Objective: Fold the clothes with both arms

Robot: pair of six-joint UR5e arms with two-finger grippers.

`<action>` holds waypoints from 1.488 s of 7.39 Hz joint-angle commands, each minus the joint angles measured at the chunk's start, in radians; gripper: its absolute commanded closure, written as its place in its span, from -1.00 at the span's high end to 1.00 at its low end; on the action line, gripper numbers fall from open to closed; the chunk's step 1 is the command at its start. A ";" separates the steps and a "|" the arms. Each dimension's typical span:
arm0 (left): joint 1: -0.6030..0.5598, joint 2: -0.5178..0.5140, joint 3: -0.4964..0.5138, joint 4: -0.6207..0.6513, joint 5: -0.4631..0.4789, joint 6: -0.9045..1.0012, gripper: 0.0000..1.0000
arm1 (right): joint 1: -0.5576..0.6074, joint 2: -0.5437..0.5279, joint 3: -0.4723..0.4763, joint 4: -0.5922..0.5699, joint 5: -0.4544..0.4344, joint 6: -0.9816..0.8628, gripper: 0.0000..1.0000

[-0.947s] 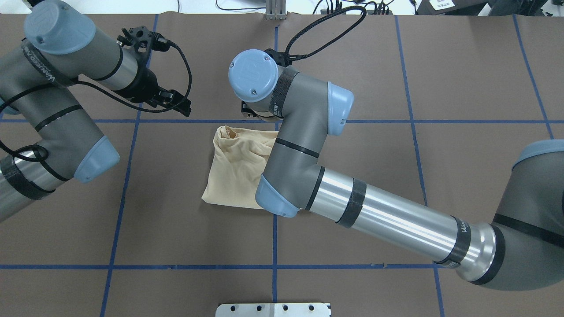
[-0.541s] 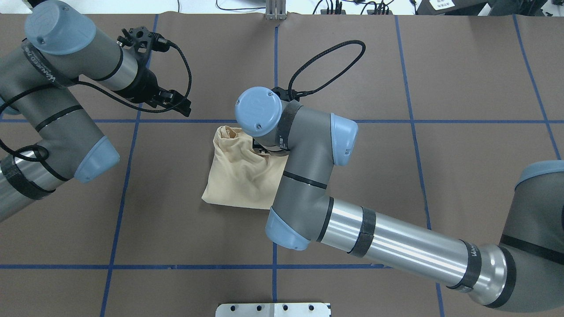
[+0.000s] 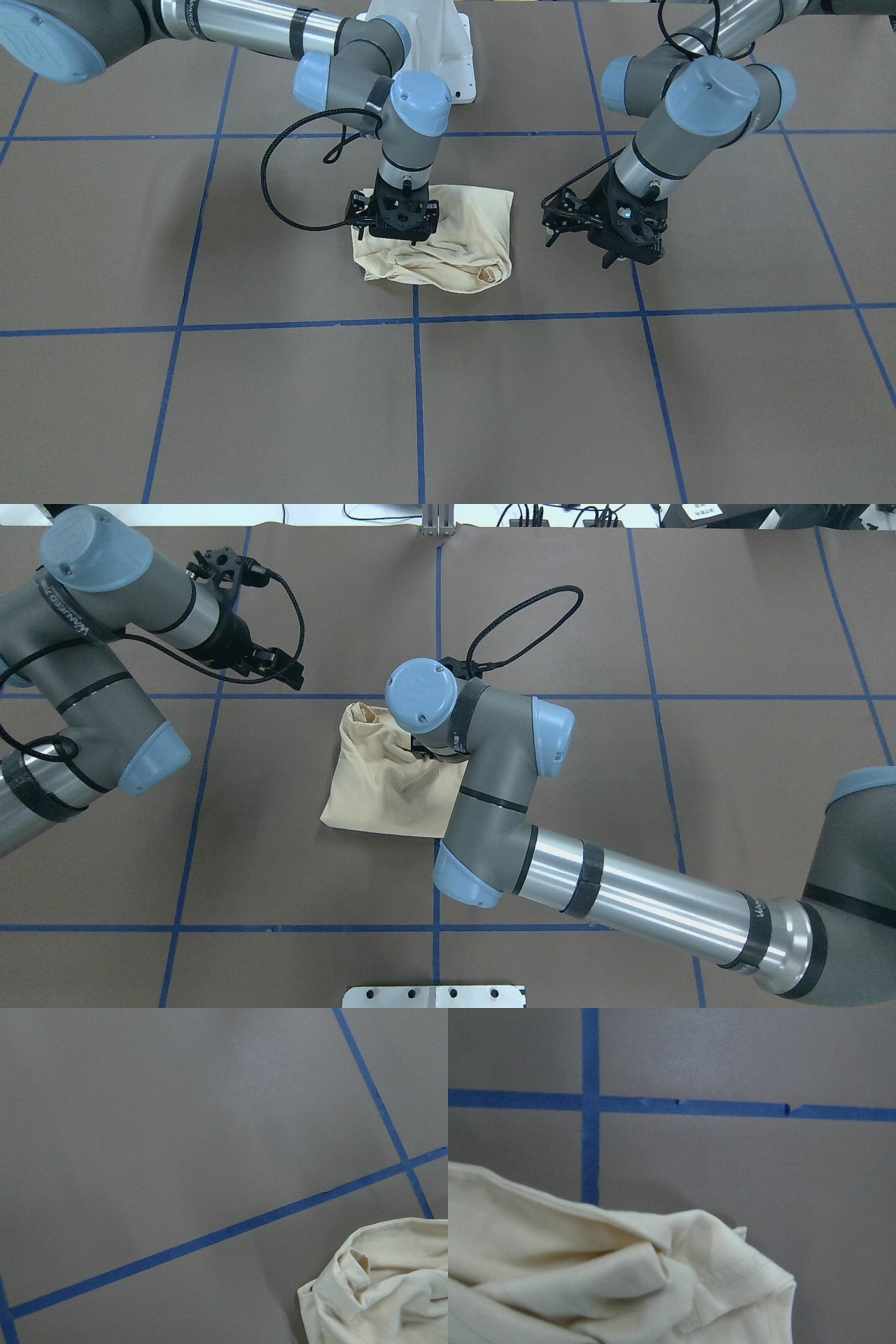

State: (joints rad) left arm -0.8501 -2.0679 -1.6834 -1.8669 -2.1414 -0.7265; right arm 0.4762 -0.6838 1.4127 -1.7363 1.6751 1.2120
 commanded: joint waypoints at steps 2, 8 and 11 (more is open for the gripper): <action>-0.001 0.000 -0.007 0.000 0.000 -0.001 1.00 | 0.060 0.006 -0.096 0.224 -0.012 -0.003 1.00; -0.004 0.005 -0.010 0.000 0.006 0.001 1.00 | 0.157 0.012 -0.048 0.201 0.092 -0.003 1.00; -0.090 0.064 -0.021 0.009 0.009 0.152 1.00 | 0.258 -0.275 0.350 0.026 0.189 -0.160 1.00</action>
State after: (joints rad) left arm -0.8947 -2.0345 -1.7010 -1.8617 -2.1321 -0.6667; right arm 0.6869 -0.8064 1.5637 -1.6412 1.8402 1.1512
